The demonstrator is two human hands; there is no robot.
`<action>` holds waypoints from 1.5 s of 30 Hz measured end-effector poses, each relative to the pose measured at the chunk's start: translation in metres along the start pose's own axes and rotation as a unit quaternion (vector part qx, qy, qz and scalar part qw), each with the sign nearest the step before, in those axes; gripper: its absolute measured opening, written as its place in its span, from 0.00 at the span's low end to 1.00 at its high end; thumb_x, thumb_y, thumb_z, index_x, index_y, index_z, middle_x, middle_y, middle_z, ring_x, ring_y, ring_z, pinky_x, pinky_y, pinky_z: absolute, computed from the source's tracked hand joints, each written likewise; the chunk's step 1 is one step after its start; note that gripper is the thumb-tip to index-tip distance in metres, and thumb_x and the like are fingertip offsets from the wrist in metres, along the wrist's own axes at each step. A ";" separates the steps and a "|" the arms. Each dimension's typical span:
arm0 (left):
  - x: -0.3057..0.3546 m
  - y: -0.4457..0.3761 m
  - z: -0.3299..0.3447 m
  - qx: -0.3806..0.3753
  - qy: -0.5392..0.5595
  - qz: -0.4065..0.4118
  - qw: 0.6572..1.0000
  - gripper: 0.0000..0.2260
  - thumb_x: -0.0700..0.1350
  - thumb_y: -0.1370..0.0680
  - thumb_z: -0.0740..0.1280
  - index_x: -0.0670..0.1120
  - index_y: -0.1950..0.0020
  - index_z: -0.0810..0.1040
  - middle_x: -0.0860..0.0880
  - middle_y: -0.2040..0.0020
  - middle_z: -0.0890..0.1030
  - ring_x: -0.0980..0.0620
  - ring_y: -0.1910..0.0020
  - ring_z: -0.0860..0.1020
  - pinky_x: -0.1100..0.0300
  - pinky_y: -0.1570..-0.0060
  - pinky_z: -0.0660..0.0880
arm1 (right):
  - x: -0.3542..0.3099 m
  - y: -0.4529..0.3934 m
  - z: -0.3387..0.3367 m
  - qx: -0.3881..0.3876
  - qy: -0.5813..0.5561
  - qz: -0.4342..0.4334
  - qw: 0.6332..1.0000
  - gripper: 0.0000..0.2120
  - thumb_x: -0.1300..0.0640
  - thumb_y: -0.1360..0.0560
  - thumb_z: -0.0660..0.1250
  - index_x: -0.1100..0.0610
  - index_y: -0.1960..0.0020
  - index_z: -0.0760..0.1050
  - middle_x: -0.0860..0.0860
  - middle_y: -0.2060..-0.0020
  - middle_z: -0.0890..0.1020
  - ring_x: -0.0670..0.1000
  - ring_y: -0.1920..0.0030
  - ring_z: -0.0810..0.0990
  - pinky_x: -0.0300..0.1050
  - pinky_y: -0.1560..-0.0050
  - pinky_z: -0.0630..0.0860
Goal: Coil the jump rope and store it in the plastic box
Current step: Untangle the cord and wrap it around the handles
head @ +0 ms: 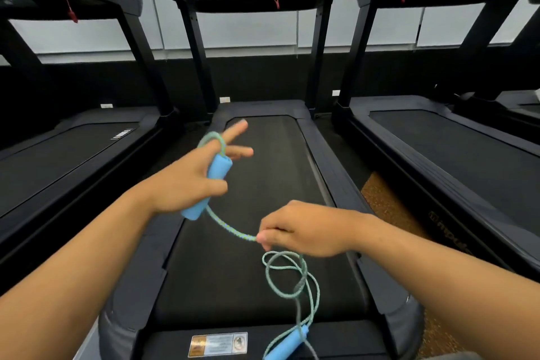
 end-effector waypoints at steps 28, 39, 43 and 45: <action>0.016 -0.020 0.011 0.026 0.558 0.090 0.825 0.42 0.31 0.32 0.62 0.48 0.18 0.61 0.39 0.24 0.73 0.36 0.25 0.71 0.30 0.33 0.71 | 0.018 0.008 0.042 0.111 -0.525 0.045 0.843 0.16 0.51 0.12 0.54 0.57 0.51 0.73 0.51 0.72 0.67 0.48 0.73 0.61 0.42 0.72 0.65; -0.058 0.020 -0.074 0.237 0.373 -0.015 0.897 0.38 0.28 0.27 0.57 0.55 0.20 0.64 0.46 0.30 0.80 0.44 0.29 0.78 0.40 0.37 0.78 | 0.048 0.037 0.027 0.033 -0.354 0.103 0.929 0.11 0.53 0.15 0.61 0.54 0.54 0.77 0.49 0.70 0.69 0.48 0.71 0.66 0.41 0.68 0.68; -0.049 0.018 -0.027 0.055 0.170 -0.068 0.982 0.42 0.33 0.33 0.63 0.54 0.20 0.64 0.47 0.31 0.81 0.47 0.34 0.81 0.52 0.33 0.76 | 0.046 0.048 -0.026 0.101 -0.290 0.092 0.947 0.11 0.53 0.18 0.66 0.53 0.57 0.80 0.47 0.72 0.71 0.48 0.70 0.71 0.45 0.64 0.75; -0.040 0.014 0.007 -0.079 0.038 -0.070 0.994 0.40 0.32 0.30 0.64 0.56 0.21 0.63 0.51 0.34 0.81 0.50 0.39 0.84 0.53 0.33 0.76 | 0.045 0.051 -0.054 0.157 -0.319 0.067 0.932 0.10 0.53 0.20 0.68 0.55 0.59 0.81 0.50 0.72 0.71 0.51 0.70 0.73 0.48 0.62 0.79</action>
Point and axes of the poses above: each hand's wrist, its own y-axis away from the middle knuckle, its own z-axis out of the palm, x = y × z, the point moved 4 cm from there along -y, towards the middle knuckle
